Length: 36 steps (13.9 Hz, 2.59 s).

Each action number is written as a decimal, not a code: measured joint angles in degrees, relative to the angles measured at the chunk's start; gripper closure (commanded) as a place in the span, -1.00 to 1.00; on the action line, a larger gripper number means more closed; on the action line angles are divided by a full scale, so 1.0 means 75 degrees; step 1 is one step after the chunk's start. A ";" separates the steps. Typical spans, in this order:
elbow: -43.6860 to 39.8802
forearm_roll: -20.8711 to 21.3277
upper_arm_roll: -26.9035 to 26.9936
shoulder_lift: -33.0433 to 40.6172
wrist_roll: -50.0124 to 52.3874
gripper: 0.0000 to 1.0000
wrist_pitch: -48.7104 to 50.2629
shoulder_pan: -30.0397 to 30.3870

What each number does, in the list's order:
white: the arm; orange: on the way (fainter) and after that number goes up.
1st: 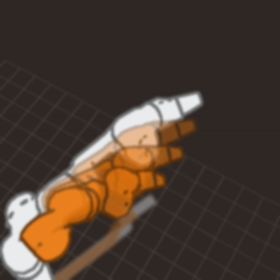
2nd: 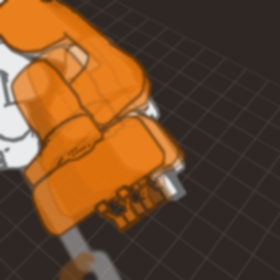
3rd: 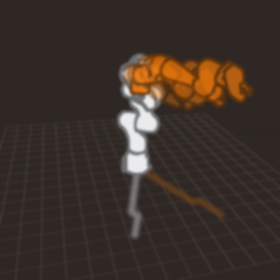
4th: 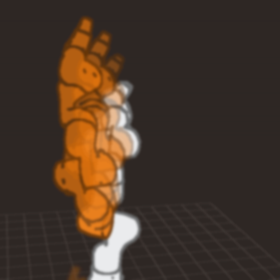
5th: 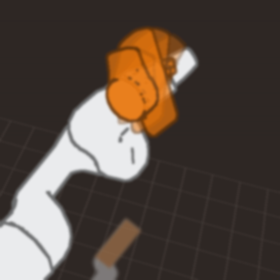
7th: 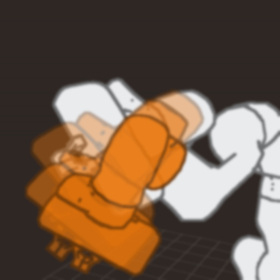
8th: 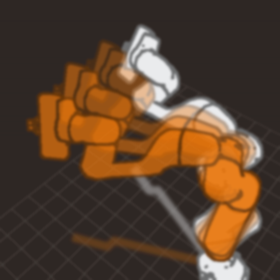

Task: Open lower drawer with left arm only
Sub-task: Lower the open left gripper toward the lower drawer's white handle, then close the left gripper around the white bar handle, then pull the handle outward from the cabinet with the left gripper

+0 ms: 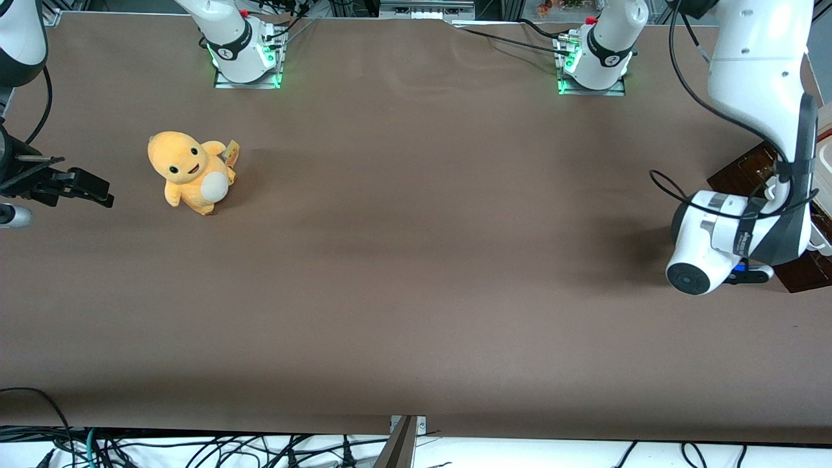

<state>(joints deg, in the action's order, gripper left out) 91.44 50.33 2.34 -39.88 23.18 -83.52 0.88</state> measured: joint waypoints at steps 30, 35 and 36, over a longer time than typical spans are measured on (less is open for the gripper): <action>-0.0270 0.2025 -0.0026 -0.1086 0.0351 0.64 0.0155 0.0000; -0.0483 0.1773 -0.0038 -0.1127 0.0326 0.64 0.0152 -0.0285; -0.0521 0.1713 -0.0033 -0.1131 0.0315 0.64 0.0152 -0.0308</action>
<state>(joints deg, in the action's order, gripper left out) 87.53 63.18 2.09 -48.36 25.54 -82.38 -1.44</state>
